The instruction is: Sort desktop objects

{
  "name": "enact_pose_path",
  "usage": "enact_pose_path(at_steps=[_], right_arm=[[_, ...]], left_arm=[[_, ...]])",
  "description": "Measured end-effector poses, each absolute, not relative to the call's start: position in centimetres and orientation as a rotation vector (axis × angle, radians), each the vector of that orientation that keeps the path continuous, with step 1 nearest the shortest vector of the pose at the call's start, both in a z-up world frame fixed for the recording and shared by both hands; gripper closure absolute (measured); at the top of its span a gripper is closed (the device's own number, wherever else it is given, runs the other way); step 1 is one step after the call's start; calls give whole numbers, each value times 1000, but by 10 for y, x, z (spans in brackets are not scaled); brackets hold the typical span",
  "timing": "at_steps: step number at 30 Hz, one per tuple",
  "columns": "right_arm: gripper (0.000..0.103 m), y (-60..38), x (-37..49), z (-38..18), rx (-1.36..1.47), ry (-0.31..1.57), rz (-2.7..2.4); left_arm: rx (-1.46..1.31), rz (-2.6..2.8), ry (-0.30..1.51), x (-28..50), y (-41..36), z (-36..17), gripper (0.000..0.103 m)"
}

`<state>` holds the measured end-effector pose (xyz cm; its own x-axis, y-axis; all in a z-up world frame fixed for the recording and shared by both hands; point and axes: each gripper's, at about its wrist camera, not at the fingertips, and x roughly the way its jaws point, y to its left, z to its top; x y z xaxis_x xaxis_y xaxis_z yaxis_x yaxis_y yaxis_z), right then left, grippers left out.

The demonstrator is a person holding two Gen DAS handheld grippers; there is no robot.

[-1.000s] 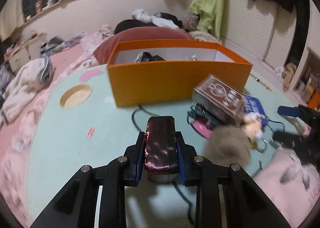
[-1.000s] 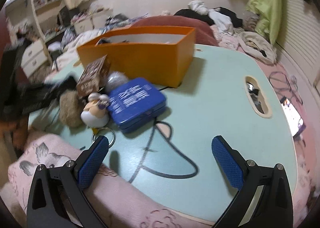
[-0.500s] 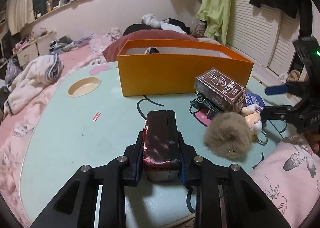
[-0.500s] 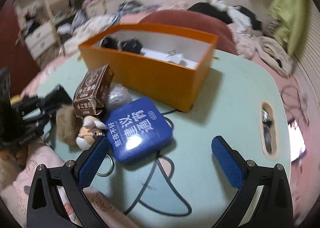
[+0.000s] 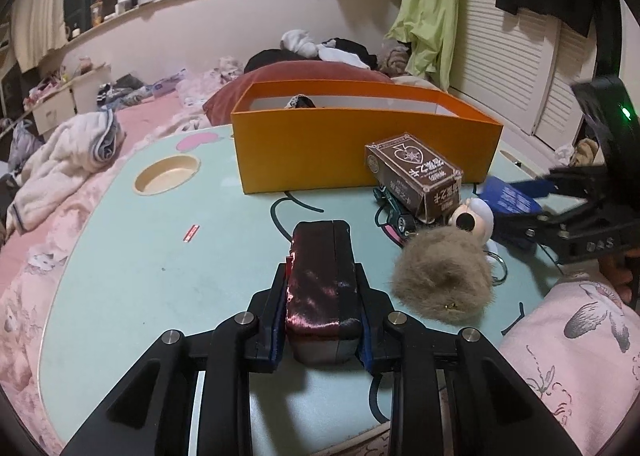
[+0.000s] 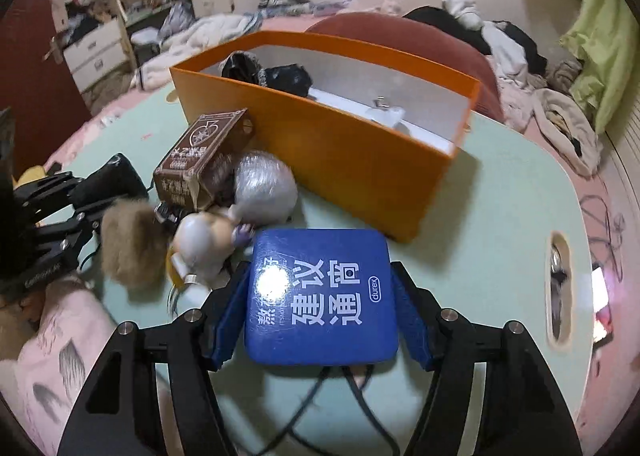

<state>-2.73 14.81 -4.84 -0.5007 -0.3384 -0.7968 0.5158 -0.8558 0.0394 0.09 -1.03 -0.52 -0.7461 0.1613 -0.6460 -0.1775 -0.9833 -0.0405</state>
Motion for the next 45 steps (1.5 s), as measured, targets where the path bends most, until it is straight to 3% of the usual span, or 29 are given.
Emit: enact_pose_path(at_steps=[9, 17, 18, 19, 21, 29, 37, 45], right_arm=[[36, 191, -8, -5, 924, -24, -2458], [36, 153, -90, 36, 912, -101, -2471], [36, 147, -106, 32, 956, -126, -2462], [36, 145, -115, 26, 994, -147, -2448], [36, 140, -137, 6, 1124, -199, -2406], [28, 125, -129, -6, 1075, 0, -2457], [28, 133, -120, -11, 1057, 120, -2485], [28, 154, -81, 22, 898, -74, -2527]], left_arm=[[-889, 2783, -43, -9, -14, 36, 77], [-794, 2817, -49, -100, -10, 101, 76], [-820, 2823, -52, -113, -11, 99, 71], [-859, 2830, -54, -126, -13, 94, 45], [-995, 2845, -73, -153, -18, 73, 21], [-1175, 2691, -263, -158, -28, 22, 21], [-1151, 2695, -219, -130, -12, 30, 21], [-835, 2823, -224, -66, -19, 75, 20]])
